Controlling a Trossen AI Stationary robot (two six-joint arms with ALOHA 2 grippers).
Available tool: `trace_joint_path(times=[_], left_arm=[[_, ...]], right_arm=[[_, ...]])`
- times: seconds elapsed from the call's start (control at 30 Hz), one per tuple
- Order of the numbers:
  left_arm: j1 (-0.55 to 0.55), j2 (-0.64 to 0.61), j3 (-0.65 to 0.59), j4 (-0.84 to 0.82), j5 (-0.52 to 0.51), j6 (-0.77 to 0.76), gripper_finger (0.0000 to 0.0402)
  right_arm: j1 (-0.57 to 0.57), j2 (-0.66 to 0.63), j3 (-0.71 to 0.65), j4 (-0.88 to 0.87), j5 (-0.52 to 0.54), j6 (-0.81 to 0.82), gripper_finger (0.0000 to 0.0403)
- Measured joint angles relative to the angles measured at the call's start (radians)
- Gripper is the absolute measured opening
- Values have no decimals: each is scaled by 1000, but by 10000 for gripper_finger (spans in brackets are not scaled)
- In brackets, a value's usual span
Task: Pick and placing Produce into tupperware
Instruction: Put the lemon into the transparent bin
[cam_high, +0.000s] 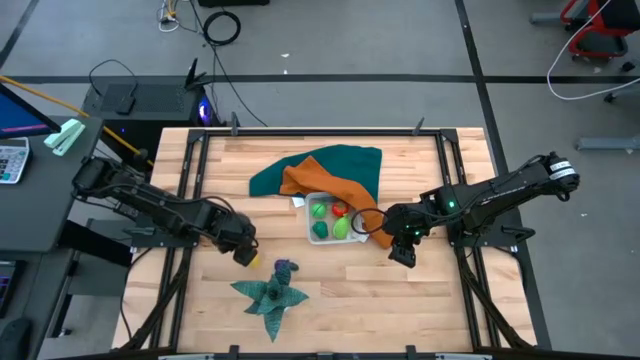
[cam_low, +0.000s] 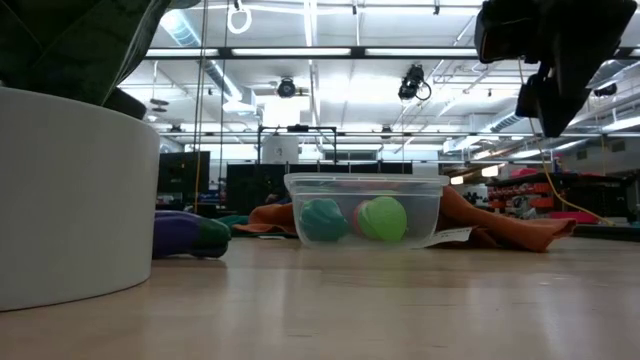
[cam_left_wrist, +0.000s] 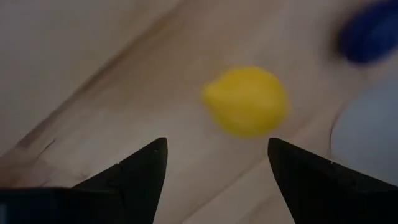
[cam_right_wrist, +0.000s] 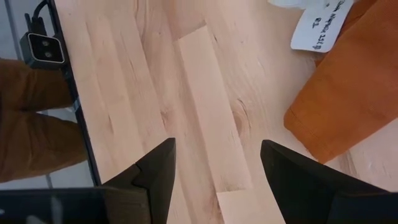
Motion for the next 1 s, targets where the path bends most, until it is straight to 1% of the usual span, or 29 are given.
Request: trace_joint_path(times=[0.07,0.17,0.23,0.33,0.43,0.53,0.67,0.77,0.87,1.0], left_arm=[[9,0,0,2,-30,-66,286],[14,1,0,23,-38,-152,286],[13,1,0,58,-39,-183,286],[13,9,0,147,-47,-200,286],[13,12,0,218,-80,-211,286],[14,31,2,215,-123,-214,286],[15,99,2,204,-127,-220,286],[15,158,-1,274,-122,-203,286],[15,214,1,398,-109,-200,286],[21,277,6,421,-103,-200,286]], right_arm=[[0,0,0,1,8,0,199],[0,0,0,2,14,0,199],[0,0,0,2,14,0,199],[0,0,0,2,14,-4,199],[0,0,0,2,14,-13,199],[0,0,0,2,14,-17,199],[0,0,0,2,14,-17,199],[0,0,0,2,13,-19,199],[0,0,0,3,12,-24,199],[0,0,0,9,11,-24,199]])
